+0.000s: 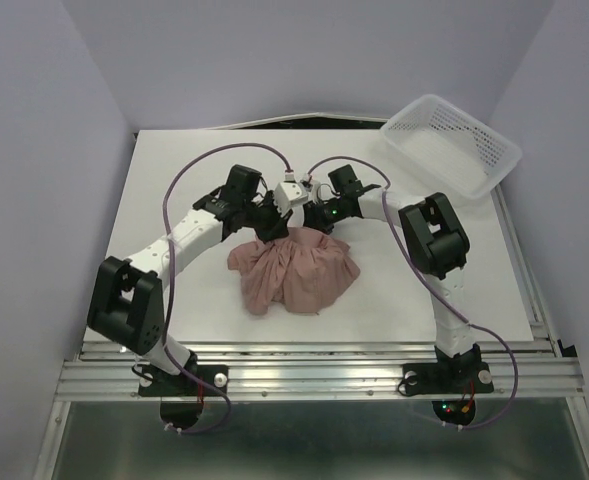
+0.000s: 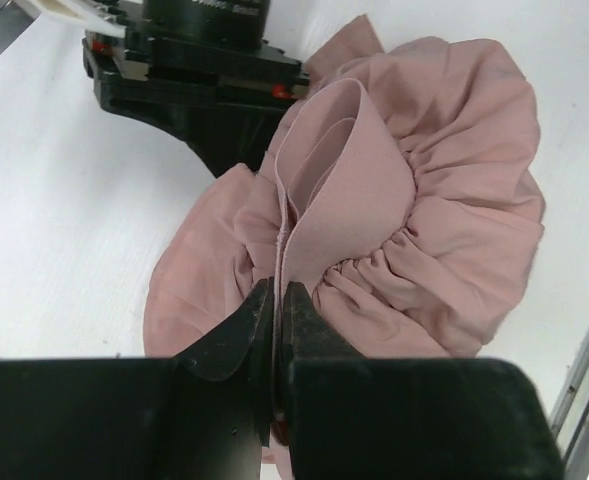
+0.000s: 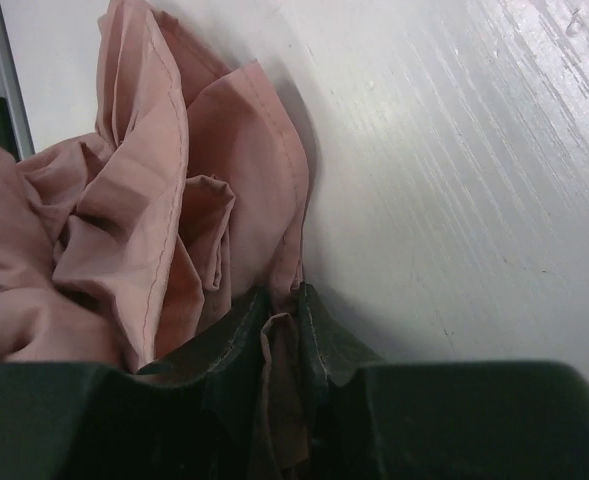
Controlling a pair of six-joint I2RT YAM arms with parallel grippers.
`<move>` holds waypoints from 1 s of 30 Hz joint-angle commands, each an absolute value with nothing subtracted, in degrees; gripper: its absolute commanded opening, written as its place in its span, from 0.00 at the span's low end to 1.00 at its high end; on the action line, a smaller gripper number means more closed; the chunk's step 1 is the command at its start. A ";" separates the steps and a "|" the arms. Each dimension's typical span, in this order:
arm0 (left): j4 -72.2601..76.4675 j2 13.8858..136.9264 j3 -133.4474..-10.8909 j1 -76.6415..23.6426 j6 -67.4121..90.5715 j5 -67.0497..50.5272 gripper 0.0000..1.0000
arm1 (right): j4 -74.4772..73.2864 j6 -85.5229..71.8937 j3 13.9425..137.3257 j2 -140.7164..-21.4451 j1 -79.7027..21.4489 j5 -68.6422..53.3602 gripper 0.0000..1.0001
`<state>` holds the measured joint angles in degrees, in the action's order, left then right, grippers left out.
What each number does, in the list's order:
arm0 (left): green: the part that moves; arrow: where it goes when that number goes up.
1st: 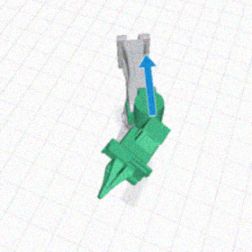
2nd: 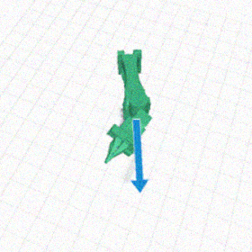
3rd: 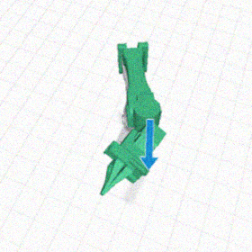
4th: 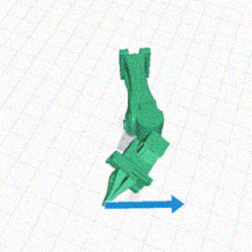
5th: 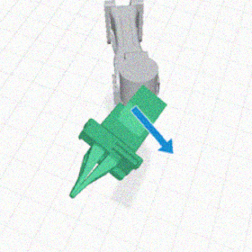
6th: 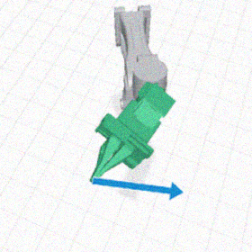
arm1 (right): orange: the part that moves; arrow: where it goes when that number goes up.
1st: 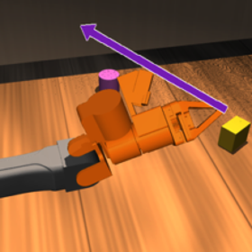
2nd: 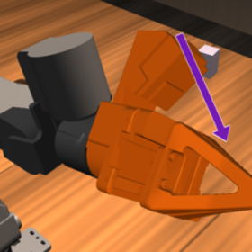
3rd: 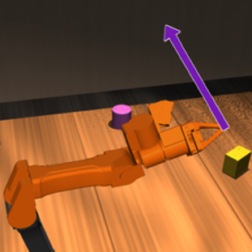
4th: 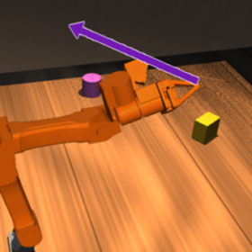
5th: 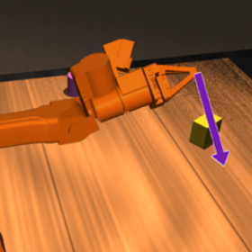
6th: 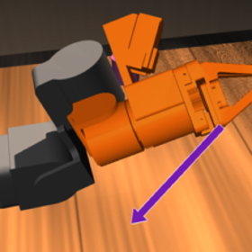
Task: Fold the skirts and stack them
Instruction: Fold the skirt
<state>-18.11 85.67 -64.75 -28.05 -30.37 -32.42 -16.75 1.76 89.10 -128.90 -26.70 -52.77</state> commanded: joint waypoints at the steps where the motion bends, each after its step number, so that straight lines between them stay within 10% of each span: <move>1: -12.57 89.28 -67.33 -26.63 -31.20 -34.72 0.00 | -17.75 3.43 88.94 -127.09 -27.16 -54.76 0.25; 13: -5.71 108.44 -69.17 -23.12 -24.09 -30.24 0.00 | -21.27 6.24 91.23 -128.67 -27.16 -50.46 0.26; 24: -8.88 112.15 -69.52 -22.85 -18.29 -27.86 0.01 | -24.60 6.33 95.71 -120.25 -18.64 -29.72 0.52; 30: -10.20 112.77 -71.45 -22.94 -11.62 -27.07 0.18 | -29.35 6.51 96.86 -109.36 -18.11 -30.13 0.62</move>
<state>-7.60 111.09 -70.52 -23.14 -15.97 -30.81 -26.48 6.02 92.64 -118.28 -16.75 -30.83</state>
